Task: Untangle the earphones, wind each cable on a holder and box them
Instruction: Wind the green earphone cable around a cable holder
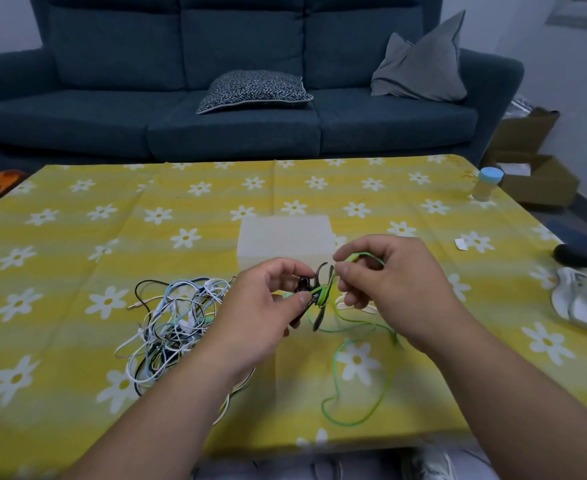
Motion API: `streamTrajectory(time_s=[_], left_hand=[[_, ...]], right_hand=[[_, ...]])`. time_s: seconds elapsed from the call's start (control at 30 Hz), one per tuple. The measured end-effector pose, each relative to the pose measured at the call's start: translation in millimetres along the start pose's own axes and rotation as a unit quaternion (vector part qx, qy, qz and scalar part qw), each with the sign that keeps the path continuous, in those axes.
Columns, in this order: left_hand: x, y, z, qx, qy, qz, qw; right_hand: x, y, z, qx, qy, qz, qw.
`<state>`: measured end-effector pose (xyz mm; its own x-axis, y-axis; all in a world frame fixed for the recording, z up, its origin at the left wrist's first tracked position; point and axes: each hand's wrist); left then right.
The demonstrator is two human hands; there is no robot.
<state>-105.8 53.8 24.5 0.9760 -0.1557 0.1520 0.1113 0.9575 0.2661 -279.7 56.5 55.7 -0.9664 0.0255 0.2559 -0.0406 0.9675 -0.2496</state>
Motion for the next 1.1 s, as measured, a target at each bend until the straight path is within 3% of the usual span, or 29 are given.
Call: streamTrajectory(time_s=[0.27, 0.5, 0.8, 1.1], left_hand=[[0.9, 3.6, 2.8, 0.033, 0.05, -0.097, 0.994], [1.7, 8.2, 7.2, 0.034, 0.125, -0.115, 0.985], [0.9, 5.8, 8.5, 0.012, 0.188, -0.021, 0.982], [10.6, -7.9, 1.2, -0.018, 0.142, 0.155, 0.977]], right_hand=[[3.1, -9.6, 13.9, -0.065, -0.098, 0.013, 0.993], [2.9, -13.9, 25.1, -0.16, -0.14, 0.052, 0.976], [-38.5, 1.3, 29.5, -0.145, -0.018, -0.081, 0.986], [-54.1, 14.8, 17.7, -0.112, -0.043, -0.137, 0.983]])
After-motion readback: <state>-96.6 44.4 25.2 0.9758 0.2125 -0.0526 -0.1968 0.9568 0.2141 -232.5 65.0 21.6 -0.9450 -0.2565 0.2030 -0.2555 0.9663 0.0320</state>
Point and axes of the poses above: each hand's wrist, its own y-axis away from the middle knuckle, its own x-axis out of the back of the hand, z = x × y, and after that the axes turned 14 degrees about x, right-handed
